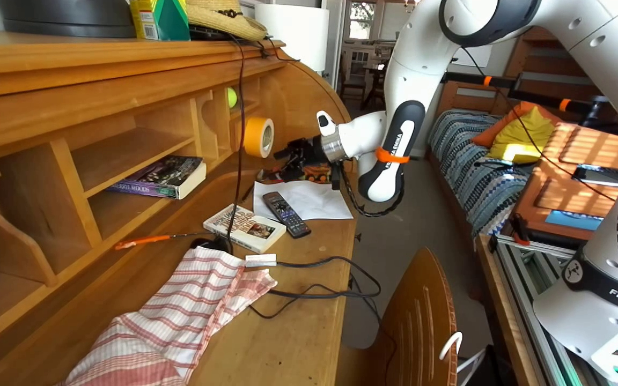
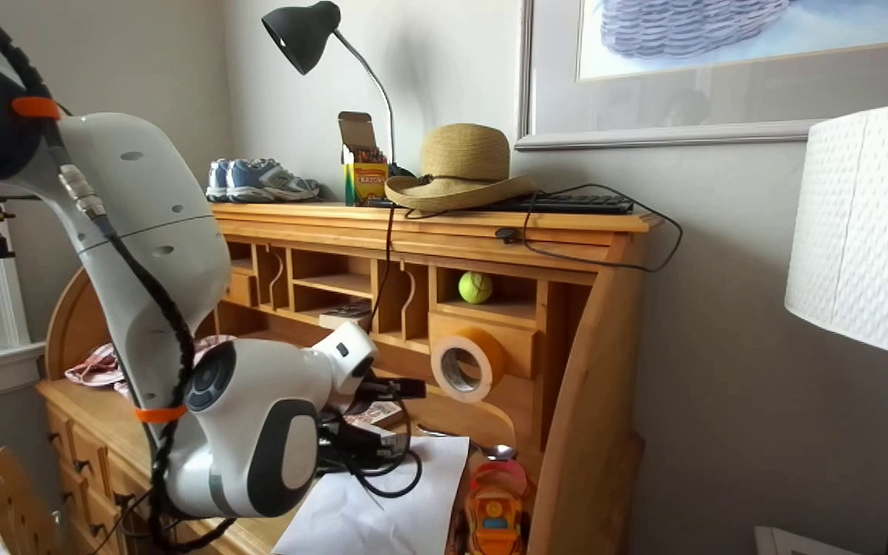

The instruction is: Close the drawer on the right then hang the orange masking tape on the handle of the drawer.

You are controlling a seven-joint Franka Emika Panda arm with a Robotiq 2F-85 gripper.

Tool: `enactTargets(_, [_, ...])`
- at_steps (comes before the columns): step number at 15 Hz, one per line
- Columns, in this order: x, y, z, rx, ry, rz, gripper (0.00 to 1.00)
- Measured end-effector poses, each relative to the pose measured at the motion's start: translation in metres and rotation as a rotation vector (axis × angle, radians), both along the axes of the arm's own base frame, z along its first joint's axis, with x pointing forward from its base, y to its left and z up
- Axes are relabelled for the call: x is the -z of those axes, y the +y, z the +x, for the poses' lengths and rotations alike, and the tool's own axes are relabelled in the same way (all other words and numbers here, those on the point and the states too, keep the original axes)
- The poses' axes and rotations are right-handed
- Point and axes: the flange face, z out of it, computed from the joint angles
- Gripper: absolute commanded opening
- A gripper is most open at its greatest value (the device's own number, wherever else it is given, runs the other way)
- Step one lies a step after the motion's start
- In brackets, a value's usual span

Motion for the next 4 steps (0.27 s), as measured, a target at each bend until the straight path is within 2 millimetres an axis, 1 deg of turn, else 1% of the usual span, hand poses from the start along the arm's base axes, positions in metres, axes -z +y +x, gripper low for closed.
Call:
enactTargets(2, [0.004, 0.011, -0.028, -0.064, 0.073, -0.016, 1.0])
enactTargets(4, [0.005, 0.014, -0.05, -0.096, 0.128, -0.071, 1.0])
